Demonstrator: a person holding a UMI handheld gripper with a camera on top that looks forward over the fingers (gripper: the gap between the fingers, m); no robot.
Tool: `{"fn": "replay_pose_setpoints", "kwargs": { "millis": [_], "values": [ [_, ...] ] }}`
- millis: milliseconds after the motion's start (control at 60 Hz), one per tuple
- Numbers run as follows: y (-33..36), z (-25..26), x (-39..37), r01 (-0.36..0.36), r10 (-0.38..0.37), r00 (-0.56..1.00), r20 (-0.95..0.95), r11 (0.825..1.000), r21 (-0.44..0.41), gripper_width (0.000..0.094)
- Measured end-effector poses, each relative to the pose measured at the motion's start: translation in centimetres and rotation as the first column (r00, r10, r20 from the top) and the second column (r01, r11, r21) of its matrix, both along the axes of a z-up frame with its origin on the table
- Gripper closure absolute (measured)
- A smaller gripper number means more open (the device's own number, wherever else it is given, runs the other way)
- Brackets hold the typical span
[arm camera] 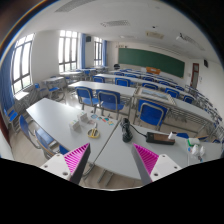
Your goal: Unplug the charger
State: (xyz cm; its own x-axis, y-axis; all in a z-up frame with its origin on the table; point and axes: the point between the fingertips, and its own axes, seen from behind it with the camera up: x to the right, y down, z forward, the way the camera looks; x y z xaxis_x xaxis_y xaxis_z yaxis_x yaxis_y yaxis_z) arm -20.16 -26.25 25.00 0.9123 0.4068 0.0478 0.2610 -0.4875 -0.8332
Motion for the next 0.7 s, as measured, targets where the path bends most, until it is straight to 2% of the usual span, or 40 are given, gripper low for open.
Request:
{"fn": "replay_pose_setpoints", "kwargs": {
  "millis": [117, 267, 367, 550, 700],
  "values": [
    [-0.4, -1.2, 1.4, 0.018, -0.018, 1.000, 0.009, 1.000, -0.026, 0.0086],
    [1.5, -6.3, 6.4, 0.052, -0.050, 0.998, 0.027, 0.995, -0.085, 0.0089],
    [3.6, -10.0, 11.3, 0.099, -0.093, 0.994, 0.055, 0.988, -0.116, 0.0091],
    [11.8, -14.9, 21.2, 0.222, -0.215, 0.974, 0.069, 0.968, -0.120, 0.0079],
    [21.6, -16.5, 27.7, 0.318, -0.316, 0.948, 0.034, 0.947, -0.053, 0.0087]
  ]
}}
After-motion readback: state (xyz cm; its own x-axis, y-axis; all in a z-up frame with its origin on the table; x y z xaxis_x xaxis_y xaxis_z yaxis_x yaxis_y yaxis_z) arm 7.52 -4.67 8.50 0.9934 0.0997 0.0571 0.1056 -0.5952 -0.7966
